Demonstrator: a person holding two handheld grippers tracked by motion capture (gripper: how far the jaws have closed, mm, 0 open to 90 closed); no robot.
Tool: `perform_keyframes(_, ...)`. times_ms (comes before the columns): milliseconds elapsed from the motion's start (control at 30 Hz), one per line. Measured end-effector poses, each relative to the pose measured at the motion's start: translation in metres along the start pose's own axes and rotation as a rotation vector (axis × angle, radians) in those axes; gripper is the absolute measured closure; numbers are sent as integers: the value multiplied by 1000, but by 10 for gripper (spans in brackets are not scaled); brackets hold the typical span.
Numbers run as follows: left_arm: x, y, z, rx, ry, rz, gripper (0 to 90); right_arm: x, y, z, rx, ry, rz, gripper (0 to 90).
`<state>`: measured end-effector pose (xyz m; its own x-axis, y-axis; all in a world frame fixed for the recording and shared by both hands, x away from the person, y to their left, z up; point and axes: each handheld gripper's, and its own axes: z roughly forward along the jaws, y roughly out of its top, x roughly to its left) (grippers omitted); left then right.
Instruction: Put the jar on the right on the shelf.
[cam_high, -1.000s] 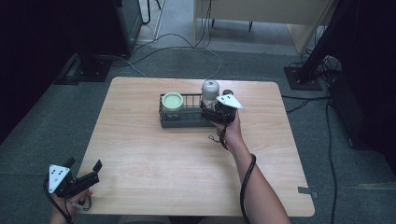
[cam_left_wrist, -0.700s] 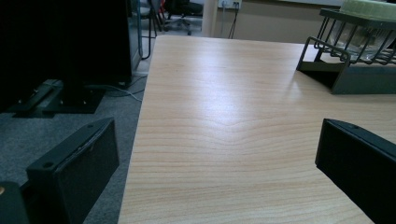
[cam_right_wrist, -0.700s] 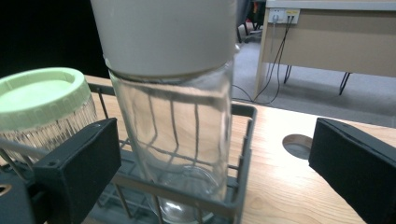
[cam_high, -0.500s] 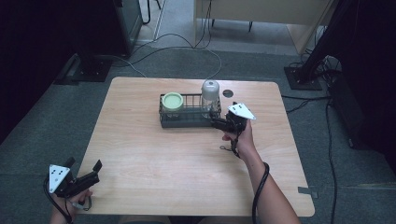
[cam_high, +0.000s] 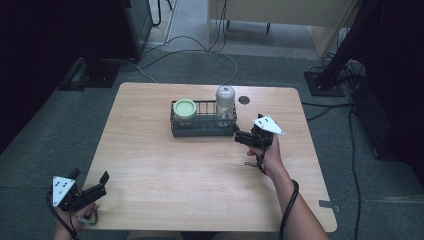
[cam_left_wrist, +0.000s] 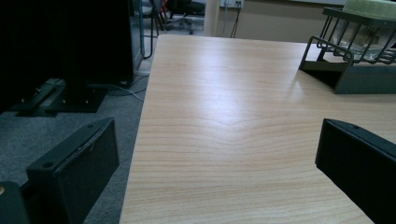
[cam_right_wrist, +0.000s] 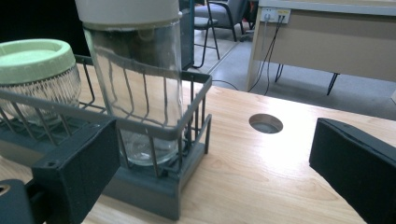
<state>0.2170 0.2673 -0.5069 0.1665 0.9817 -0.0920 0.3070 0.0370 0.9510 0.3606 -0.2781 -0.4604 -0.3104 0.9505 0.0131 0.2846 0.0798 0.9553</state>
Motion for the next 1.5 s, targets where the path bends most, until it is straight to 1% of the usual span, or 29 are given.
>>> perform_keyframes(267, 0, 0, 0, 0, 2, -1, 0, -7, -7, -13, -9, -5, 19, 17)
perform_keyframes(300, 0, 0, 0, 0, 2, -1, 0, -11, -12, -17, -1, -12, 16, 17)
perform_keyframes(400, 0, 0, 0, -1, 1, 0, 0, -12, -13, -18, 0, -13, 17, 17)
perform_keyframes(433, 0, 0, 0, -1, 1, 0, 0, -16, -16, -22, -3, -12, 38, 18)
perform_keyframes(500, 0, 0, 0, -2, 2, -1, 0, -17, -17, -23, -4, -12, 39, 18)
perform_keyframes(533, 0, 0, 0, -2, 2, -1, 0, -20, -22, -28, -6, -21, 50, 18)
perform_keyframes(600, 0, 0, 0, -2, 3, -1, 0, -20, -22, -28, -6, -21, 50, 17)
perform_keyframes(633, 0, 0, 0, -2, 3, -1, 0, -22, -26, -32, 1, -26, 49, 17)
perform_keyframes(767, 0, 0, 0, -2, 4, 0, 0, -24, -29, -35, 4, -31, 48, 17)
perform_keyframes(800, 0, 0, 0, -2, 4, 0, 0, -27, -32, -40, 1, -36, 60, 17)
perform_keyframes(867, 0, 0, 0, -2, 5, 0, 0, -27, -32, -40, 1, -36, 60, 17)
perform_keyframes(900, 0, 0, 0, -2, 5, 0, 0, -30, -36, -44, 2, -43, 62, 17)
perform_keyframes(1033, 0, 0, 0, -1, 6, 0, 0, -31, -37, -47, 0, -45, 60, 18)
perform_keyframes(1067, 0, 0, 0, -1, 6, 0, 0, -33, -40, -52, -1, -48, 71, 18)
perform_keyframes(1233, -1, 0, 0, -1, 6, 1, 0, -35, -42, -55, -4, -52, 72, 18)
perform_keyframes(1333, -1, 0, 0, -1, 7, 1, 0, -38, -46, -62, -3, -58, 80, 18)
perform_keyframes(1500, 0, 0, 0, 0, 7, 2, 0, -39, -48, -65, 4, -63, 76, 18)
